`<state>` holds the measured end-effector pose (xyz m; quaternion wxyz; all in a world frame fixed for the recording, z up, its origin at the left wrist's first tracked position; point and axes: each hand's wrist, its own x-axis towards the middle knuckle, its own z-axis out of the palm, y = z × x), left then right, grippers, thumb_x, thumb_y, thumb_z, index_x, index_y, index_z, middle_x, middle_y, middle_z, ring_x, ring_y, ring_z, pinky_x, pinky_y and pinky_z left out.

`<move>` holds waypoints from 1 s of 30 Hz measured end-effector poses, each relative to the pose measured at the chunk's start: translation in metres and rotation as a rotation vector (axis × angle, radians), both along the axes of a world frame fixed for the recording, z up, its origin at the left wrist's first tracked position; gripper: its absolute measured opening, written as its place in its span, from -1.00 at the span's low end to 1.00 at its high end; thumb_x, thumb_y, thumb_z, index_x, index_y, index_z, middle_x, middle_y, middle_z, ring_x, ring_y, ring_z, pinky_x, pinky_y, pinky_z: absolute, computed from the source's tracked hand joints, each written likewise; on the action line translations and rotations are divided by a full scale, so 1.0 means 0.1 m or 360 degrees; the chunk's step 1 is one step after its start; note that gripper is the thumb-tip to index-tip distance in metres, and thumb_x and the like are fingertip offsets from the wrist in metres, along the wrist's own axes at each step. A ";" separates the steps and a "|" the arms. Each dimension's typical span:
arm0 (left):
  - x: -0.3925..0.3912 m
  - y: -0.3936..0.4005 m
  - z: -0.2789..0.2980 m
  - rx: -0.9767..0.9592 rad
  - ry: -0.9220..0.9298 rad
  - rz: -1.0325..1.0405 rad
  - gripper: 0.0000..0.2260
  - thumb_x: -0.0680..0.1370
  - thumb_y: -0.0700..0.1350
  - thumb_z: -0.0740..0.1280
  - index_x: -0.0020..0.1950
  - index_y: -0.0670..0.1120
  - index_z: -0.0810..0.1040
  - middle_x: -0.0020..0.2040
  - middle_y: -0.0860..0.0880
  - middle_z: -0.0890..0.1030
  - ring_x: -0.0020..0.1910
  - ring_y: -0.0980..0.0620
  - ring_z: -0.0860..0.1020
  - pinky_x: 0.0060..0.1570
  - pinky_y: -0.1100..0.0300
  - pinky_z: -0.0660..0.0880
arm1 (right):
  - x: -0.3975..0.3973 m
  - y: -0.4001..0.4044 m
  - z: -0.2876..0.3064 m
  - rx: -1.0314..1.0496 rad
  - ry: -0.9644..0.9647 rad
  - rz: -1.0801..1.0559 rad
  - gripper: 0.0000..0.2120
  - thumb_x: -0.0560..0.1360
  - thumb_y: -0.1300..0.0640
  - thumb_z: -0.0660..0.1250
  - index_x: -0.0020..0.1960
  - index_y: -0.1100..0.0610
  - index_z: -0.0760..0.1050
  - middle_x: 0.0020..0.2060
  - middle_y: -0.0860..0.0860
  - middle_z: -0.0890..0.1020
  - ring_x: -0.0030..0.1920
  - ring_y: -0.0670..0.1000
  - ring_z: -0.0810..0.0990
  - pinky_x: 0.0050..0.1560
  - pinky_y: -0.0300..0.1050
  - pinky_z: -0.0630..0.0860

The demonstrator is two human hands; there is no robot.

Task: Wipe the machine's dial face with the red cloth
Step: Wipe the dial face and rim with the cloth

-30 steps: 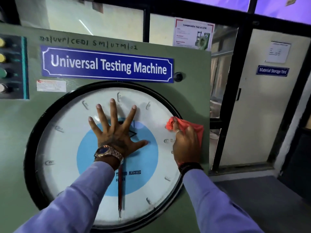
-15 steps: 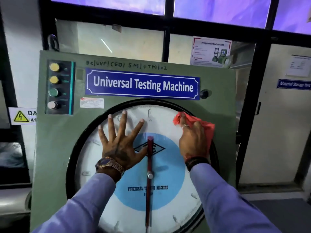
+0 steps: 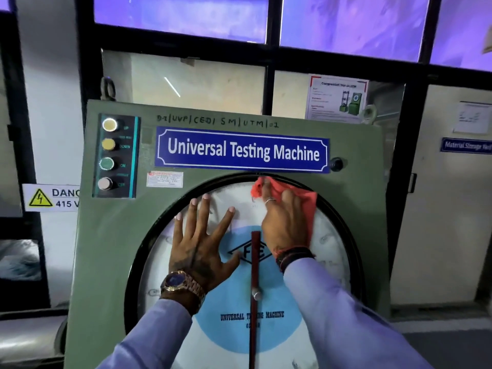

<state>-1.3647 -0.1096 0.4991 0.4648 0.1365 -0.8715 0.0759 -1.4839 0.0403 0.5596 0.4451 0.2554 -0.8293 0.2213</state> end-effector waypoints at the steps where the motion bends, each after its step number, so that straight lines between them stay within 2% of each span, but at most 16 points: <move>1: 0.01 -0.02 0.00 -0.0014 0.0013 -0.0013 -0.12 0.47 0.46 0.31 0.76 0.27 0.16 0.81 -0.19 -0.02 0.78 -0.30 0.00 0.69 -0.35 0.10 | 0.04 -0.06 0.03 0.0022 0.0051 0.0038 -0.21 0.40 0.00 0.00 0.61 0.00 0.45 0.01 0.21 0.59 0.04 0.29 0.59 0.21 0.15 0.43; 3: 0.04 -0.09 -0.01 -0.0037 0.0034 -0.0037 -0.12 0.49 0.49 0.33 0.76 0.24 0.19 0.80 -0.19 0.01 0.78 -0.29 0.05 0.67 -0.34 0.17 | 0.03 -0.06 0.04 0.0067 0.0101 -0.0001 -0.23 0.41 -0.02 -0.01 0.60 -0.09 0.45 -0.06 0.16 0.57 -0.03 0.25 0.58 0.23 0.15 0.36; 5: 0.09 -0.16 -0.03 -0.0023 0.0039 -0.0062 -0.09 0.48 0.49 0.36 0.76 0.20 0.21 0.80 -0.20 0.01 0.77 -0.29 0.07 0.66 -0.30 0.21 | -0.05 0.07 -0.02 0.0078 0.0024 -0.0120 -0.30 0.50 0.13 0.13 0.63 -0.18 0.40 -0.08 0.13 0.57 -0.03 0.24 0.58 0.29 0.19 0.44; 8: 0.12 -0.19 -0.06 0.0023 0.0018 -0.0116 -0.06 0.47 0.43 0.42 0.77 0.16 0.20 0.81 -0.20 -0.03 0.78 -0.28 0.00 0.67 -0.31 0.19 | -0.07 0.19 -0.12 -0.0053 -0.0192 -0.0209 -0.26 0.52 0.28 0.25 0.66 -0.13 0.36 -0.01 0.19 0.59 0.04 0.30 0.59 0.23 0.18 0.50; 12: 0.11 -0.15 -0.06 0.0031 0.0000 -0.0119 -0.06 0.48 0.38 0.43 0.78 0.13 0.19 0.81 -0.20 -0.04 0.78 -0.29 -0.04 0.69 -0.27 0.12 | 0.09 -0.09 -0.03 -0.0115 -0.0242 -0.0029 -0.24 0.53 0.30 0.21 0.70 -0.07 0.28 0.16 0.21 0.56 0.20 0.31 0.54 0.28 0.19 0.51; 15: 0.17 -0.20 -0.04 -0.0024 -0.0023 -0.0107 -0.08 0.50 0.45 0.40 0.77 0.13 0.21 0.80 -0.20 0.00 0.78 -0.29 0.03 0.67 -0.25 0.19 | 0.23 -0.29 0.05 0.0035 -0.0166 0.0082 -0.23 0.53 0.25 0.26 0.70 -0.13 0.26 0.19 0.18 0.54 0.24 0.29 0.53 0.28 0.17 0.55; 18: 0.25 -0.25 -0.03 -0.0034 -0.0033 -0.0068 -0.09 0.50 0.50 0.38 0.76 0.16 0.24 0.80 -0.17 0.06 0.76 -0.28 0.11 0.66 -0.27 0.25 | 0.18 -0.17 0.02 0.0051 -0.0079 -0.0055 -0.27 0.56 0.21 0.27 0.67 -0.21 0.30 0.08 0.14 0.58 0.12 0.25 0.58 0.25 0.14 0.50; 21: 0.27 -0.24 -0.04 -0.0027 -0.0055 -0.0074 -0.12 0.51 0.49 0.33 0.76 0.16 0.23 0.80 -0.16 0.04 0.77 -0.30 0.05 0.68 -0.30 0.19 | 0.05 -0.02 -0.04 -0.0043 -0.0208 -0.0188 -0.26 0.58 0.22 0.18 0.70 -0.21 0.23 0.09 0.16 0.58 0.14 0.27 0.58 0.25 0.15 0.50; 23: 0.26 -0.23 -0.04 -0.0016 -0.0088 -0.0084 -0.12 0.53 0.48 0.30 0.77 0.17 0.16 0.80 -0.16 -0.03 0.78 -0.29 -0.04 0.70 -0.29 0.11 | 0.07 -0.06 -0.03 -0.0099 -0.0280 -0.0163 -0.23 0.57 0.25 0.17 0.72 -0.18 0.19 0.15 0.18 0.54 0.19 0.28 0.55 0.26 0.17 0.54; 25: 0.26 -0.22 -0.04 -0.0009 -0.0118 -0.0098 -0.12 0.54 0.48 0.30 0.78 0.18 0.12 0.81 -0.15 -0.06 0.78 -0.29 -0.07 0.71 -0.29 0.08 | 0.15 -0.21 -0.01 -0.0064 -0.0227 -0.0065 -0.23 0.56 0.25 0.18 0.72 -0.17 0.18 0.17 0.18 0.52 0.21 0.29 0.53 0.25 0.19 0.54; 28: 0.30 -0.23 -0.02 -0.0004 -0.0141 -0.0114 -0.10 0.55 0.49 0.32 0.78 0.18 0.10 0.80 -0.15 -0.05 0.78 -0.29 -0.06 0.71 -0.26 0.06 | 0.31 -0.37 0.01 0.0153 -0.0030 0.0014 -0.28 0.60 0.08 0.22 0.70 -0.28 0.15 0.16 0.14 0.49 0.20 0.25 0.51 0.23 0.17 0.48; 30: 0.33 -0.22 0.01 0.0018 -0.0198 -0.0127 -0.08 0.53 0.45 0.37 0.78 0.18 0.09 0.80 -0.15 -0.08 0.77 -0.29 -0.09 0.71 -0.25 0.04 | 0.33 -0.34 0.01 0.0150 -0.0022 -0.0045 -0.32 0.59 -0.08 0.28 0.66 -0.38 0.17 0.29 0.13 0.45 0.27 0.25 0.46 0.26 0.19 0.45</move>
